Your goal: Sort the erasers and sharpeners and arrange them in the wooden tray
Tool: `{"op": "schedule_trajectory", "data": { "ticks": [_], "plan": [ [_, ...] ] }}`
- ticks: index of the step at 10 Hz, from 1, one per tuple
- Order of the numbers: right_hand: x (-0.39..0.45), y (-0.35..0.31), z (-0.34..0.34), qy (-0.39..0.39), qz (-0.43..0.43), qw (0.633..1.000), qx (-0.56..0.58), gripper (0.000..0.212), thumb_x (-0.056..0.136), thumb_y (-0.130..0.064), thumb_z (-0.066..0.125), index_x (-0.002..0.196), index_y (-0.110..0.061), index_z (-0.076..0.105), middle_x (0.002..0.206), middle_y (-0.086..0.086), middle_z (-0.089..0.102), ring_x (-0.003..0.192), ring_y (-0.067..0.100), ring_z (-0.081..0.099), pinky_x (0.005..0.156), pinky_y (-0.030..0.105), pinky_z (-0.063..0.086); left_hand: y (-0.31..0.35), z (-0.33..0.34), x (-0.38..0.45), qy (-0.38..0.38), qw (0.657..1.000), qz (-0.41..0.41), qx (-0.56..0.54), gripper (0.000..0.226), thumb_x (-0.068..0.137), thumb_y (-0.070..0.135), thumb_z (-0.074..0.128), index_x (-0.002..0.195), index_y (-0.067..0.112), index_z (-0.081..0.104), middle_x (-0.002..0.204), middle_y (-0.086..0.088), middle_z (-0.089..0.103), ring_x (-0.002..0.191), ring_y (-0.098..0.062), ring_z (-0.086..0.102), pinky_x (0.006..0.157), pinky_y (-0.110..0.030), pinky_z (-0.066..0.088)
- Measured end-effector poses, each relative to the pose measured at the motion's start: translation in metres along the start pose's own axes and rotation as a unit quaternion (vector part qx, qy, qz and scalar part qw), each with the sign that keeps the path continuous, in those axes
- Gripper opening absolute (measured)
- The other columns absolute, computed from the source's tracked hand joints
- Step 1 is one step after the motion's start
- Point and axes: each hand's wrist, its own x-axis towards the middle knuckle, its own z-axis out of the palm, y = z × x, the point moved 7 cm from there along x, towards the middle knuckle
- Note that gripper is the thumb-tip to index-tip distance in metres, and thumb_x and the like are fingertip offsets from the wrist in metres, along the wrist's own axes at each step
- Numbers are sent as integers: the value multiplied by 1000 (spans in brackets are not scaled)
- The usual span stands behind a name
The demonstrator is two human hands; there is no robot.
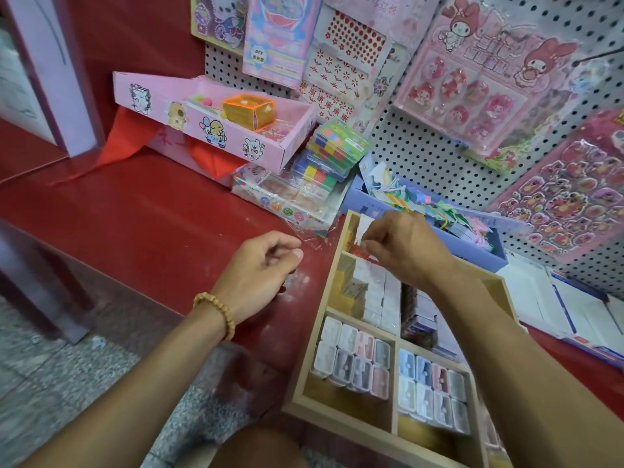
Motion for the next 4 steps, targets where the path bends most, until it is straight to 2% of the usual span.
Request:
{"op": "schedule_trajectory", "data": {
  "ticks": [1,2,3,4],
  "plan": [
    [2,3,10,-22,14,1000,-9,12,92,-16,67,87,-14,76,86,2,74,81,20,67,76,41,57,2,3,1,6,1000,6,-5,11,94,19,59,102,24,66,98,-12,69,86,-16,67,75,-21,54],
    [4,3,11,-16,21,999,-26,12,93,-23,67,87,-15,74,86,2,72,82,20,65,71,38,56,0,5,3,12,1000,11,-8,12,95,19,58,103,25,65,95,-9,68,80,-8,65,75,-19,54],
    [4,3,13,-18,32,999,-31,13,93,-28,66,89,-18,71,90,3,71,86,23,65,74,40,56,-1,9,3,1,1000,-4,-29,11,94,18,59,102,25,65,95,-8,68,86,-19,68,80,-34,59],
    [-3,9,10,3,48,999,12,15,94,-30,64,96,-18,73,95,4,72,89,23,65,77,41,56,2,6,0,14,1000,0,-19,11,94,19,60,102,24,65,92,-3,67,87,-16,68,79,-32,58]
  ]
}}
